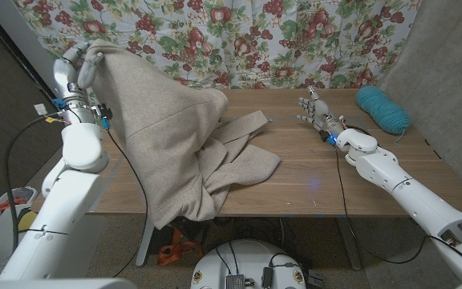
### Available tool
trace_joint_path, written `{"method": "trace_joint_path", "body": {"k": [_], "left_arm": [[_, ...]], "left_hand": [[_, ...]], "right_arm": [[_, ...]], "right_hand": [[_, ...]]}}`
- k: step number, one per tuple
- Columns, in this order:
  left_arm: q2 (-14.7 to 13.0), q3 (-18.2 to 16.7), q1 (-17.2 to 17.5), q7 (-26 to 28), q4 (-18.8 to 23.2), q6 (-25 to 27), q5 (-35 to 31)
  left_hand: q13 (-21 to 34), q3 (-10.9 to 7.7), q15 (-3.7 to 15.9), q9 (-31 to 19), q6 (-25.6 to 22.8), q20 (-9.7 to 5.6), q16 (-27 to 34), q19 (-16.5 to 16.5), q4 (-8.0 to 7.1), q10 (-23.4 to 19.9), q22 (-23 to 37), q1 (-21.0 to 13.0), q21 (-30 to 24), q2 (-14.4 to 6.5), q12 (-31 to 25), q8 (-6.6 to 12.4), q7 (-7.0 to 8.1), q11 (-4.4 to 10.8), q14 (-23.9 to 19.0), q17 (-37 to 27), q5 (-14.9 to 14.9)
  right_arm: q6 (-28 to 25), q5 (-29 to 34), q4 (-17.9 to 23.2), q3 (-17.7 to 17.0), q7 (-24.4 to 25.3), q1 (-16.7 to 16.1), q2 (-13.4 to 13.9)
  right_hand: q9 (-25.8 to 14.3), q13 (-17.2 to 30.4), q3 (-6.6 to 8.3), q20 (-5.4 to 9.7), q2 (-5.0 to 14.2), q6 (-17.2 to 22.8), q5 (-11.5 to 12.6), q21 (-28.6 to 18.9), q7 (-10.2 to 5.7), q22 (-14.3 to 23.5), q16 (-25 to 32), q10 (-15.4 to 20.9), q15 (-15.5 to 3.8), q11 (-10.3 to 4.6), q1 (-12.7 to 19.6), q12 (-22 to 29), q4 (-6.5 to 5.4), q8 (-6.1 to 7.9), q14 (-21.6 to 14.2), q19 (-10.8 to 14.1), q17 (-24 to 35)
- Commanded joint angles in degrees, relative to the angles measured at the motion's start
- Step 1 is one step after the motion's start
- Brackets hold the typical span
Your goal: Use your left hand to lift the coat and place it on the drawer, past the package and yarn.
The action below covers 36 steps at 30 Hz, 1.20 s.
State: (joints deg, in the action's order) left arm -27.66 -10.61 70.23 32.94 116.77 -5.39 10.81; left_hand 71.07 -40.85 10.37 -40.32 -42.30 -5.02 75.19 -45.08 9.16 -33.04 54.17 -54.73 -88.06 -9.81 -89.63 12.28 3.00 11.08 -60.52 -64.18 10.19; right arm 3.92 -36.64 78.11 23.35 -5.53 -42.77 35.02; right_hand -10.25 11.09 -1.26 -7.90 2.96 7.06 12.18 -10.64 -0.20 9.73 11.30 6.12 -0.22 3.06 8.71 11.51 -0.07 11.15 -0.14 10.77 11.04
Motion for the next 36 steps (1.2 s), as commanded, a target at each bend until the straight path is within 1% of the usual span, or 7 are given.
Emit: {"method": "trace_joint_path", "body": {"k": [1,4,14,23,25,29,36], "left_arm": [[0.26,-1.05,0.58,1.65,-1.07,0.80,1.11],[0.42,-1.06,0.49,1.22,-1.57,-0.21,2.01],[0.26,-1.13,-0.21,1.92,-2.60,0.46,3.09],[-0.25,-0.72,-1.93,2.51,-4.05,2.59,4.83],[-0.42,-0.59,-2.20,3.58,-3.80,4.30,4.66],[-0.46,-0.37,-2.71,4.52,-4.51,4.69,4.75],[-0.85,-1.19,-1.63,7.30,-4.08,7.02,3.54]], "left_hand": [[0.02,0.28,1.93,-0.01,-0.15,-6.83,-0.12,0.17,0.11,0.08,0.18,0.22,-0.23,0.12,-0.18,-0.02,0.43,0.48,-0.41,-0.16,-0.14],[0.02,0.29,1.93,0.06,-0.15,-6.85,-0.17,0.13,0.06,0.04,0.42,0.28,-0.52,0.12,-0.18,-0.04,0.59,0.50,-0.44,-0.20,-0.14],[0.01,0.11,1.94,0.11,0.01,-6.80,-0.55,0.61,-0.02,-0.01,0.51,0.43,-0.33,0.08,-0.17,-0.06,0.85,0.51,-0.30,0.05,-0.13],[0.02,0.28,1.94,0.23,0.19,-6.87,-0.64,0.50,0.03,0.08,-0.28,0.49,-0.14,0.11,-0.16,-0.16,0.79,0.49,-0.37,0.06,-0.15],[0.02,0.27,1.93,0.20,0.13,-6.86,-0.42,0.50,0.01,0.09,-0.39,0.48,-0.18,0.03,-0.16,-0.09,0.68,0.52,-0.58,-0.27,-0.15],[0.01,0.37,1.95,0.10,0.24,-6.92,-0.81,0.50,0.05,0.12,-0.62,0.50,-0.34,0.07,-0.15,-0.05,0.61,0.51,-0.30,0.05,-0.15],[0.00,0.47,1.95,0.05,0.31,-6.91,-0.74,0.42,-0.03,0.25,-1.16,0.58,-0.36,0.02,-0.13,-0.04,0.70,0.53,-0.48,-0.21,-0.17]], "right_arm": [[-0.52,0.31,0.60,0.42,0.44,-0.11,-0.01],[-0.80,0.11,0.98,0.31,0.72,-0.32,-0.01],[-1.54,0.02,3.14,0.02,2.03,-1.65,0.64],[-1.94,-0.22,4.12,-0.09,2.58,-2.37,0.83],[-1.85,-0.14,4.12,-0.06,2.65,-2.44,0.82],[-1.96,-0.28,4.24,-0.11,2.89,-2.70,0.78],[-2.27,-0.37,4.41,-0.15,3.27,-2.94,0.82]], "right_hand": [[-0.33,0.20,-0.02,-0.10,0.28,-0.13,-0.27,-0.26,-0.02,0.11,0.23,0.21,-0.47,-0.20,0.10,0.03,0.18,-0.11,0.04,0.12,0.20],[-0.33,0.20,-0.02,-0.10,0.28,-0.13,-0.27,-0.26,0.00,0.11,0.23,0.21,-0.49,-0.20,0.10,0.03,0.18,-0.11,0.05,0.12,0.20],[-0.33,0.20,-0.03,-0.13,0.29,-0.18,-0.27,-0.25,0.00,0.11,0.24,0.20,-0.48,-0.11,0.09,0.03,0.19,-0.13,0.03,0.11,0.20],[-0.33,0.20,-0.05,-0.12,0.28,-0.15,-0.28,-0.25,0.02,0.11,0.23,0.16,-0.47,-0.07,0.07,0.01,0.20,-0.11,0.04,0.12,0.21],[-0.33,0.20,-0.05,-0.12,0.28,-0.13,-0.28,-0.25,0.01,0.11,0.23,0.17,-0.47,-0.07,0.07,0.01,0.21,-0.11,0.05,0.12,0.21],[-0.33,0.20,-0.05,-0.11,0.28,-0.13,-0.28,-0.24,-0.01,0.11,0.23,0.25,-0.46,0.01,0.06,0.05,0.21,-0.11,0.06,0.09,0.21],[-0.33,0.20,-0.06,-0.14,0.28,-0.16,-0.28,-0.25,0.03,0.11,0.22,0.21,-0.45,-0.20,0.06,0.03,0.23,-0.12,0.07,0.11,0.21]]}}
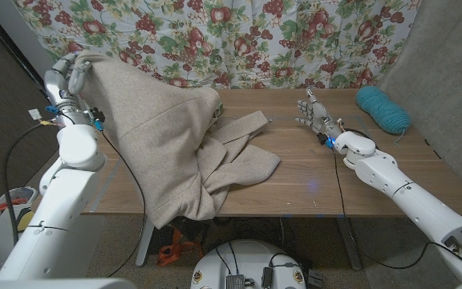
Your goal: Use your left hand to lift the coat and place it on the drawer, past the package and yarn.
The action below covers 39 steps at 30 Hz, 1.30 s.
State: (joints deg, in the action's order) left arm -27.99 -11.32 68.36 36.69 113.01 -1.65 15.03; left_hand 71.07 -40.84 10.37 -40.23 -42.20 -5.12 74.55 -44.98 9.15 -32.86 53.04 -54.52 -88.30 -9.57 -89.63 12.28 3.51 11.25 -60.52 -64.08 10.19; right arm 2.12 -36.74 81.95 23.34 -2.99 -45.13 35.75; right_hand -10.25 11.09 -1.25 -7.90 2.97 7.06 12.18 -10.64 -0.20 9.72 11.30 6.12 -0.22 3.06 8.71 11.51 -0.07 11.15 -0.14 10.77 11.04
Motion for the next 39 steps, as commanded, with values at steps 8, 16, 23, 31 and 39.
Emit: {"method": "trace_joint_path", "body": {"k": [8,16,23,31,39], "left_arm": [[-0.47,-0.43,0.59,5.49,-1.27,4.37,-1.71],[-1.43,0.77,-1.82,5.90,-4.84,4.71,-2.53],[-1.89,3.23,-4.79,5.82,-9.36,4.31,-2.20],[-2.30,6.45,-6.62,5.98,-13.50,4.96,-1.23],[-4.48,9.87,-7.57,5.03,-17.49,4.96,-1.55]], "left_hand": [[-0.01,0.52,1.96,0.00,0.28,-6.79,-0.32,0.55,-0.07,0.10,-0.74,0.49,0.05,-0.23,-0.11,-0.04,0.68,0.35,-0.35,-0.39,-0.18],[-0.03,0.44,1.96,0.34,0.00,-6.77,-0.49,0.51,-0.01,-0.09,-0.39,0.55,-0.47,-0.20,-0.09,-0.02,0.40,0.36,-0.46,-0.36,-0.13],[-0.03,0.46,1.96,0.35,0.27,-6.82,-0.43,0.52,-0.05,-0.19,-1.30,0.64,-0.02,-0.22,-0.07,-0.04,0.56,0.37,-0.71,-0.65,-0.18],[-0.04,0.55,1.96,0.41,0.32,-6.80,-0.69,0.66,-0.15,-0.24,-2.10,0.76,0.16,-0.28,-0.06,-0.05,0.44,0.40,-0.44,-0.73,-0.20],[-0.07,0.66,1.97,0.57,0.22,-6.80,-0.81,0.77,-0.20,-0.27,-2.88,0.87,0.33,-0.29,-0.02,-0.06,0.56,0.44,-0.41,-0.80,-0.21]], "right_arm": [[-1.08,-0.11,-0.40,0.51,0.11,0.46,-0.30],[-1.25,0.09,-1.53,1.01,-0.28,1.47,-0.97],[-1.53,0.04,-1.50,0.99,0.17,1.33,-1.11],[-1.73,-0.06,-1.28,0.79,0.78,0.81,-1.01],[-1.94,0.11,-1.51,1.02,0.70,0.87,-0.94]], "right_hand": [[-0.33,0.20,-0.08,-0.18,0.28,-0.17,-0.28,-0.23,-0.01,0.11,0.23,0.20,-0.45,0.03,0.05,0.03,0.24,-0.12,0.06,0.06,0.21],[-0.34,0.20,-0.09,-0.16,0.29,-0.15,-0.28,-0.24,0.00,0.11,0.23,0.19,-0.42,-0.08,0.03,0.02,0.24,-0.12,0.05,0.08,0.21],[-0.34,0.20,-0.10,-0.16,0.30,-0.17,-0.29,-0.24,0.04,0.11,0.23,0.23,-0.43,-0.23,0.01,0.04,0.25,-0.12,0.05,0.08,0.21],[-0.34,0.20,-0.10,-0.16,0.32,-0.15,-0.29,-0.24,0.05,0.11,0.24,0.14,-0.41,-0.25,0.00,0.01,0.25,-0.11,0.04,0.09,0.22],[-0.34,0.20,-0.11,-0.16,0.33,-0.16,-0.29,-0.25,0.04,0.11,0.22,0.24,-0.46,-0.02,-0.01,0.05,0.26,-0.12,0.09,0.09,0.22]]}}
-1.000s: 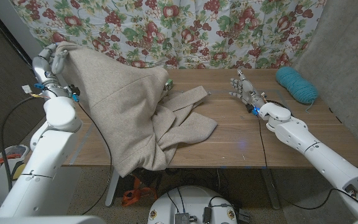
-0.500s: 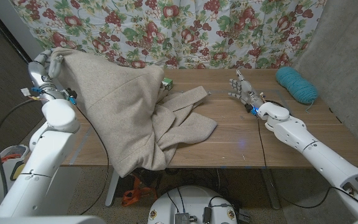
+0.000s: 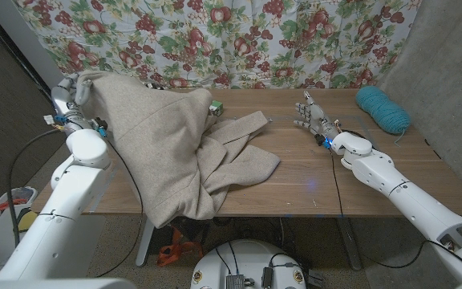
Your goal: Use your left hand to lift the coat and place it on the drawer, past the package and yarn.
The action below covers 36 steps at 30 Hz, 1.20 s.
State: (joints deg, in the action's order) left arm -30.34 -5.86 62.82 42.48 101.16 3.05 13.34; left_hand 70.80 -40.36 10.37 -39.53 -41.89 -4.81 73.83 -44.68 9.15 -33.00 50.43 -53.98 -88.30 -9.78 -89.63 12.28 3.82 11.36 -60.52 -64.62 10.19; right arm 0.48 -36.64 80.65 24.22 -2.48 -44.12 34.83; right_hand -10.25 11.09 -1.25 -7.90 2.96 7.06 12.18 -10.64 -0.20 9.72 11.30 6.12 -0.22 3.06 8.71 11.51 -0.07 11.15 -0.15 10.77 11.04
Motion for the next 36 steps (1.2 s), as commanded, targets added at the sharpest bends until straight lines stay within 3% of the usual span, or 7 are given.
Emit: {"method": "trace_joint_path", "body": {"k": [1,8,17,36], "left_arm": [[-2.24,4.76,-2.21,-0.82,-6.03,0.35,0.30],[-2.53,7.11,-3.48,-1.04,-9.16,-0.11,1.38],[-5.25,10.60,-4.61,0.29,-11.02,2.99,-0.96],[-5.74,15.07,-7.21,2.44,-15.66,7.30,-0.73]], "left_hand": [[0.20,0.20,1.97,-0.10,-0.09,-7.10,-0.28,0.44,-0.22,-0.13,-0.40,0.35,0.35,-0.07,-0.02,-0.06,0.27,0.32,-0.24,-0.10,-0.21],[0.18,0.39,1.98,0.04,0.03,-7.12,-0.56,0.42,-0.22,-0.11,-1.20,0.43,0.37,-0.08,0.02,-0.13,0.09,0.32,-0.14,0.08,-0.22],[0.17,0.25,1.97,0.35,0.40,-7.07,-0.57,0.70,-0.19,-0.09,-1.03,0.45,-0.31,-0.12,0.04,-0.31,0.14,0.34,-0.32,-0.35,-0.18],[0.11,0.49,1.98,1.00,0.25,-7.05,-1.44,0.88,-0.17,-0.36,-2.78,0.62,-0.08,-0.11,0.07,-0.25,0.17,0.44,-0.17,-0.02,-0.18]], "right_arm": [[-0.50,-0.27,-0.23,0.07,0.19,-0.11,-0.15],[-0.64,-0.13,-0.60,0.43,0.07,0.20,-0.49],[-0.94,0.06,-0.18,0.49,0.77,0.01,-0.54],[-1.80,-0.02,1.08,0.65,0.98,-0.37,-0.19]], "right_hand": [[-0.34,0.20,-0.11,-0.19,0.33,-0.17,-0.29,-0.24,0.04,0.12,0.22,0.21,-0.46,0.04,-0.01,0.03,0.26,-0.12,0.07,0.08,0.22],[-0.34,0.20,-0.11,-0.16,0.33,-0.16,-0.29,-0.25,0.03,0.12,0.22,0.22,-0.49,0.01,0.00,0.04,0.28,-0.12,0.08,0.10,0.21],[-0.34,0.20,-0.11,-0.15,0.35,-0.17,-0.28,-0.25,0.02,0.12,0.21,0.25,-0.49,-0.16,0.01,0.05,0.29,-0.12,0.10,0.10,0.21],[-0.34,0.20,-0.13,-0.17,0.37,-0.22,-0.29,-0.25,0.10,0.12,0.21,0.24,-0.46,-0.16,-0.02,0.04,0.31,-0.13,0.11,0.11,0.22]]}}
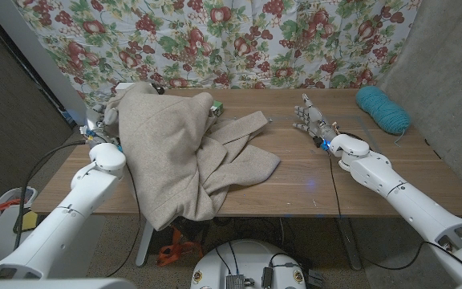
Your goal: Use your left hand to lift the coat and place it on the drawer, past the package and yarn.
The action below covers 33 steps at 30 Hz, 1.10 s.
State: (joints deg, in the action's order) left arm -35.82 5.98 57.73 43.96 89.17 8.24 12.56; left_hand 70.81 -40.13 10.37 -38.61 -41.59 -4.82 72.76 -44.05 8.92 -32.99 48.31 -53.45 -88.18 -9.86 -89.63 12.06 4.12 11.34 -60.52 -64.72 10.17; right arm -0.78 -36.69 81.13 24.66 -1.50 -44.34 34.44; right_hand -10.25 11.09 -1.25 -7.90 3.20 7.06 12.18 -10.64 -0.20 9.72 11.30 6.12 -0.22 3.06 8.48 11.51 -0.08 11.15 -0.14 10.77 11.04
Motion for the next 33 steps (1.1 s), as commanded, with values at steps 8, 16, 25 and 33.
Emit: {"method": "trace_joint_path", "body": {"k": [8,16,25,33], "left_arm": [[-0.69,4.66,-2.64,0.89,-5.42,1.07,0.16],[-1.58,4.69,-1.27,2.02,-2.91,0.88,0.05],[-2.03,3.12,2.23,6.61,2.26,-0.88,-2.73],[-0.69,2.34,3.38,11.33,5.57,-3.33,-7.30]], "left_hand": [[-0.88,0.65,2.01,0.61,-0.44,-7.09,-0.60,0.52,0.10,-0.44,-3.45,0.28,0.60,0.15,1.14,-0.06,-0.16,0.66,0.16,-0.09,0.16],[-19.01,6.00,2.16,3.47,-0.73,-5.81,-9.99,1.89,-0.15,-5.73,-17.53,5.87,4.11,2.05,18.76,-0.74,-1.26,0.92,3.83,15.76,0.64],[-35.89,7.15,1.93,12.00,18.48,3.37,-23.61,12.27,-2.07,0.39,-36.17,18.83,14.51,3.40,40.68,-1.50,3.01,-1.04,8.63,35.27,1.10],[-40.20,5.87,1.89,16.05,19.79,4.69,-30.29,13.22,-1.90,3.22,-37.67,22.80,15.54,5.57,47.36,-1.21,4.24,-2.03,13.03,39.77,0.92]], "right_arm": [[-0.62,0.08,2.27,-0.17,0.93,-1.32,0.85],[-0.29,-0.05,2.95,-0.34,1.23,-1.86,0.88],[-0.44,-0.12,3.38,-0.32,1.35,-2.07,0.95],[-0.37,-0.23,2.93,-0.13,0.93,-1.72,0.65]], "right_hand": [[-0.34,0.20,-0.12,-0.15,0.17,-0.21,-0.28,-0.25,0.06,0.12,0.21,0.26,-0.48,-0.05,0.22,0.05,0.32,-0.12,0.11,0.11,0.21],[-0.34,0.20,-0.13,-0.18,0.17,-0.21,-0.29,-0.25,0.04,0.12,0.22,0.04,-0.51,-0.23,0.20,-0.04,0.33,-0.12,0.10,0.11,0.22],[-0.34,0.20,-0.13,-0.16,0.20,0.00,-0.29,-0.24,-0.13,0.12,0.21,0.00,-0.42,0.13,0.19,-0.04,0.34,-0.04,0.13,0.08,0.22],[-0.34,0.20,-0.13,-0.20,0.23,0.00,-0.28,-0.23,-0.19,0.12,0.21,-0.09,-0.37,0.12,0.18,-0.07,0.35,-0.05,0.12,0.05,0.22]]}}
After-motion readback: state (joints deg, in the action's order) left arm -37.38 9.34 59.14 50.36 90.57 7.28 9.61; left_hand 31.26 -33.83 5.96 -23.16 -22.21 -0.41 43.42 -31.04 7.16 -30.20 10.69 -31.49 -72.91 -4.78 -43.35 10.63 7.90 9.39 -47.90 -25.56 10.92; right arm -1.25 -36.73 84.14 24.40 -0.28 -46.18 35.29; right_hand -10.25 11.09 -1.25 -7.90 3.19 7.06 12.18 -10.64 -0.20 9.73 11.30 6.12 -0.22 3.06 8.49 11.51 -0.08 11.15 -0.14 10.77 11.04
